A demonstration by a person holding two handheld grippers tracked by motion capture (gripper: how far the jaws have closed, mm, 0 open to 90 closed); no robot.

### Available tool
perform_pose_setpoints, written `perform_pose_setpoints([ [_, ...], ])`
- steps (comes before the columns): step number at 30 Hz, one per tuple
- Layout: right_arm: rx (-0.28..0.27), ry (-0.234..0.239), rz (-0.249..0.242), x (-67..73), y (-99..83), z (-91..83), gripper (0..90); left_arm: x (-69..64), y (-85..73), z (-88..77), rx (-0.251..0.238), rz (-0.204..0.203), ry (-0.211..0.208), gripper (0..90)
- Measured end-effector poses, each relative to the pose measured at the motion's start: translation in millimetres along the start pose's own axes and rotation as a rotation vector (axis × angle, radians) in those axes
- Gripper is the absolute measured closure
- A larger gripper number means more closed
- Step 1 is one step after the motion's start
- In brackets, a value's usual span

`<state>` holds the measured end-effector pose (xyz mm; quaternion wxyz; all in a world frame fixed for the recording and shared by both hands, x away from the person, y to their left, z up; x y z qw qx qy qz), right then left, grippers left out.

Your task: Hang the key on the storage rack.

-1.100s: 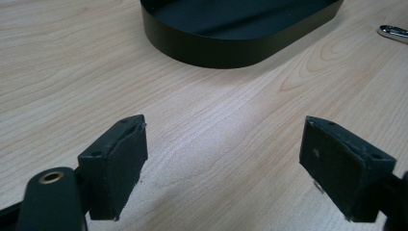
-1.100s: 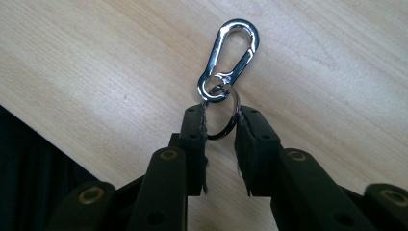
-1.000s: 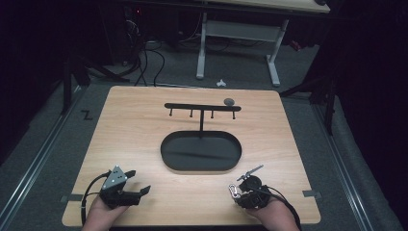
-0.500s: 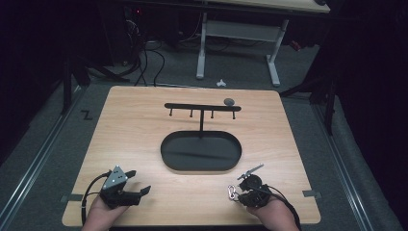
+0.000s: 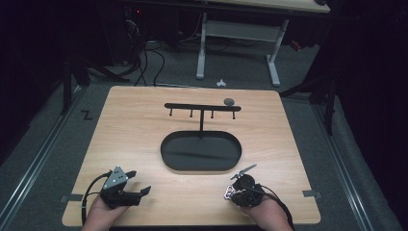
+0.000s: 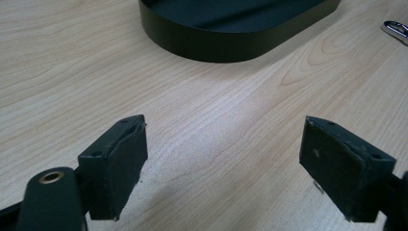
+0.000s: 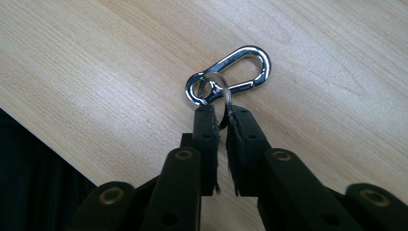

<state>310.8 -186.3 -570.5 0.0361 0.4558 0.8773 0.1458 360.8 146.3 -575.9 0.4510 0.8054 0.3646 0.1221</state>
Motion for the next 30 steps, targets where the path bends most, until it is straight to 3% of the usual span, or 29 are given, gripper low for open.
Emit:
perform_pose_setpoints([
  [8,-0.013,-0.014,-0.005,-0.2,4.6,-6.2,88.7,0.2,-0.1,0.0,0.000,0.000,0.000,17.5],
  [22,-0.032,-0.071,0.016,-21.0,13.0,-40.8,88.7,0.2,-0.4,0.1,0.003,-0.001,-0.001,17.6],
  [30,0.004,-0.084,0.023,-25.5,15.5,-60.2,88.6,-0.1,-0.5,0.2,0.002,-0.003,0.000,17.7],
])
Point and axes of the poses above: each handheld gripper's, and its own axes: z roughly forward along the jaws, y roughly out of its top, x roughly to its left, the point moved 9 cm from there along z, roughly forward along the jaws, and after that the axes turned 3 degrees about -z, right-handed, at the moved point
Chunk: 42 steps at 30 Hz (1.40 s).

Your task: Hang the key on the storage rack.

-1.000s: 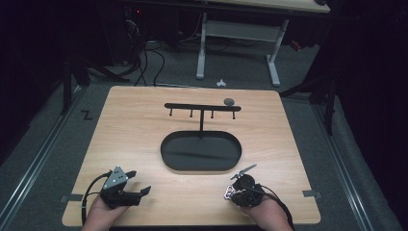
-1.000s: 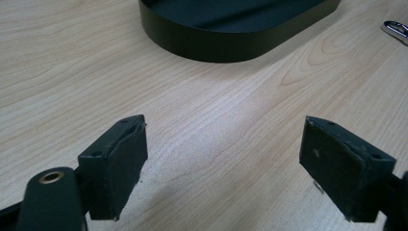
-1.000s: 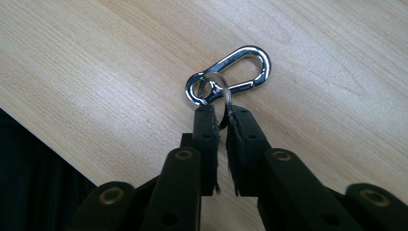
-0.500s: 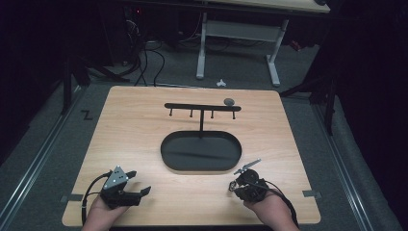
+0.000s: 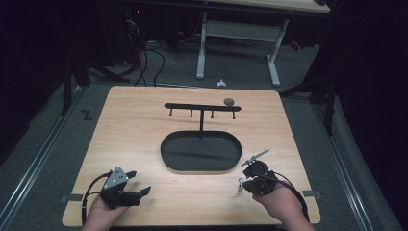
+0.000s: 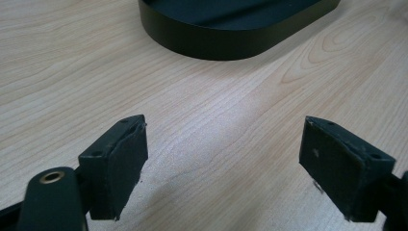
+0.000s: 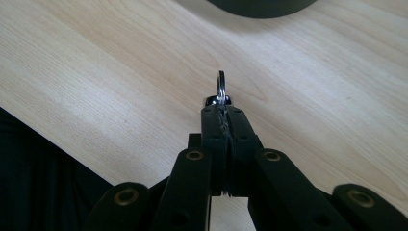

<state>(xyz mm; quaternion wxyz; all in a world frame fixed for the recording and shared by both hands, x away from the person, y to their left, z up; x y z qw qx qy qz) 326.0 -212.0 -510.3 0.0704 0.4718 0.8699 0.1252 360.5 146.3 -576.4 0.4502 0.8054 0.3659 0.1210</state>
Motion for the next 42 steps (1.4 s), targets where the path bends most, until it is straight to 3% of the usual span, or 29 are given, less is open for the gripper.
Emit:
perform_pose_setpoints([
  [13,-0.034,-0.048,0.022,-15.9,23.0,-33.6,88.6,0.1,0.2,-0.2,-0.001,0.001,-0.002,17.7],
  [17,-0.038,-0.060,0.010,-18.5,30.6,-37.2,88.6,0.0,0.2,0.1,-0.001,0.000,-0.002,17.7],
  [32,-0.033,-0.078,0.058,-32.8,56.8,-42.0,88.5,0.2,-0.1,-0.6,0.002,0.001,-0.004,17.7],
  [42,-0.078,-0.091,0.059,-40.0,84.1,-53.9,88.4,0.2,-0.3,-0.9,0.003,0.003,-0.002,17.7],
])
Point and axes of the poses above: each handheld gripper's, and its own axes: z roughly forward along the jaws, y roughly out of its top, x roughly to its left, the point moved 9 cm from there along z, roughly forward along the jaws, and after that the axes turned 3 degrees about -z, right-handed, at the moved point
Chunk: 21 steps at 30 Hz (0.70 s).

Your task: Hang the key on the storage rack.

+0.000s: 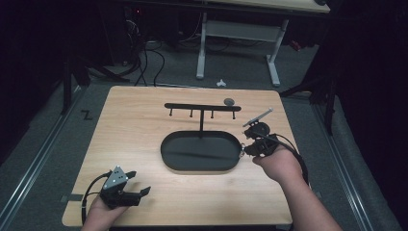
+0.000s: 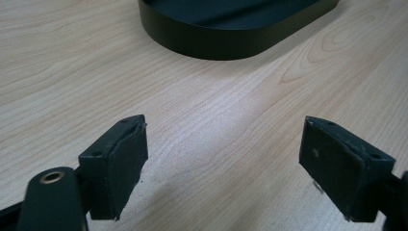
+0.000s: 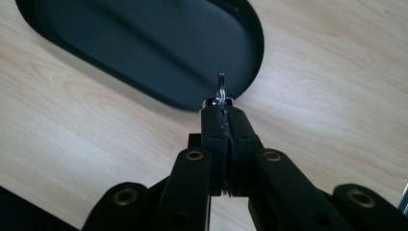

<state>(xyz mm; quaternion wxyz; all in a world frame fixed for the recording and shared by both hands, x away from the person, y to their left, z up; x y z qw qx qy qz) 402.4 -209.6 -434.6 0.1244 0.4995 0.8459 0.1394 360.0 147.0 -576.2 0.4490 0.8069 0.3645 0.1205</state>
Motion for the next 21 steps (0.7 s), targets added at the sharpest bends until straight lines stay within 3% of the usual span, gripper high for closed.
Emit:
perform_pose_setpoints([
  [21,-0.063,0.014,0.015,-5.4,58.4,-4.1,88.5,1.2,-1.0,-0.3,-0.002,-0.008,-0.002,17.7],
])
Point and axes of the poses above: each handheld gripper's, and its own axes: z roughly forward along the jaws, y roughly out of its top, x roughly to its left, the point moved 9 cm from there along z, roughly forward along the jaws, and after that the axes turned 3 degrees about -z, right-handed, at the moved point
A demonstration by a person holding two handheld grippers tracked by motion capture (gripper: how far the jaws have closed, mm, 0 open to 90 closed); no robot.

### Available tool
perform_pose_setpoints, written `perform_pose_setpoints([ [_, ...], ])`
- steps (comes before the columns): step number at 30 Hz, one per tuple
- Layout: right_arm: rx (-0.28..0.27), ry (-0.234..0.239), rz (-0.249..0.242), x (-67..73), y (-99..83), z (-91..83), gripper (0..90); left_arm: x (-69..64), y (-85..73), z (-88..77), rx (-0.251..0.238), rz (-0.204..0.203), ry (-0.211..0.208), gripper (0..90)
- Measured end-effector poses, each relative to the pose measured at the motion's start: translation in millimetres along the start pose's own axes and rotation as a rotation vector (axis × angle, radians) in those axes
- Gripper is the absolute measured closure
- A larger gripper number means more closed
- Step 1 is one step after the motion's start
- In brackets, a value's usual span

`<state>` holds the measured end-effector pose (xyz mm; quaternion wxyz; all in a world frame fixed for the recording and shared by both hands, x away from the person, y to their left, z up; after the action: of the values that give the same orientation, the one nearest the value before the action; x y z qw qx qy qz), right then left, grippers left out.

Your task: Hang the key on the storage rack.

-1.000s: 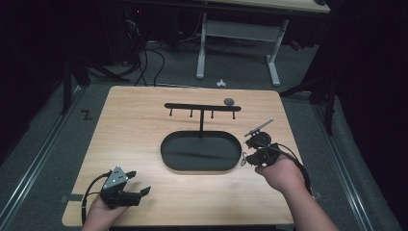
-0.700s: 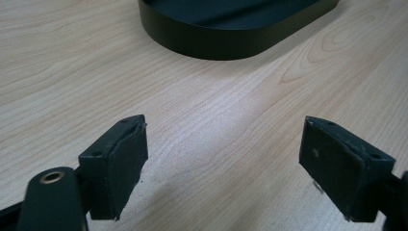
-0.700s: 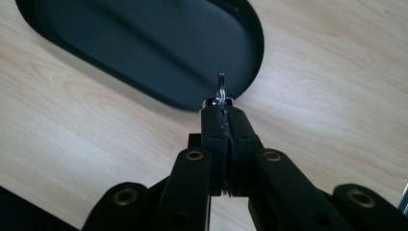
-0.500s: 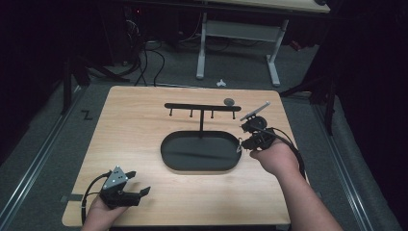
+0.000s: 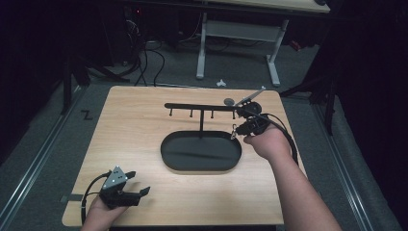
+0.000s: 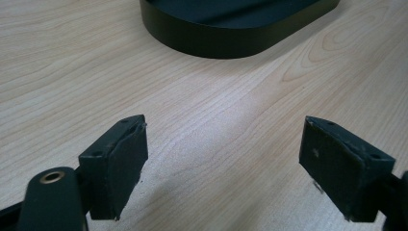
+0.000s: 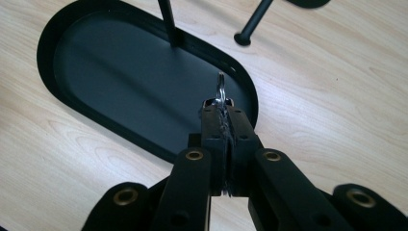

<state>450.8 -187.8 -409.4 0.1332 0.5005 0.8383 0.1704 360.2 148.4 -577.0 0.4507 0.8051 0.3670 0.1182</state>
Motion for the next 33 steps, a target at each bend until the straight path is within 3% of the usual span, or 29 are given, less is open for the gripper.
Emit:
perform_pose_setpoints([
  [9,-0.025,0.011,0.002,-0.4,16.1,-1.6,88.5,1.6,-0.8,-0.1,0.002,-0.003,0.001,17.7],
  [23,-0.036,-0.025,0.029,-15.9,24.0,2.3,87.3,1.8,-2.2,-1.1,0.004,-0.003,0.005,17.7],
  [26,-0.046,-0.043,0.045,-19.3,25.2,3.0,79.4,2.2,-2.6,-1.7,0.006,-0.005,0.004,17.7],
  [33,-0.050,-0.032,0.051,-19.4,22.5,1.2,77.5,1.6,-2.9,-0.8,0.007,-0.001,0.003,17.7],
])
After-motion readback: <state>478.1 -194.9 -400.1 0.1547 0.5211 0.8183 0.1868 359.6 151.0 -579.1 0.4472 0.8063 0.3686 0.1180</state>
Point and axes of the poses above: each handheld gripper's, and its own axes: z roughly forward along the jaws, y roughly out of its top, x roughly to its left, the point moved 9 cm from there along z, roughly forward along the jaws, and after that the axes turned 3 degrees about -z, right-handed, at the moved point
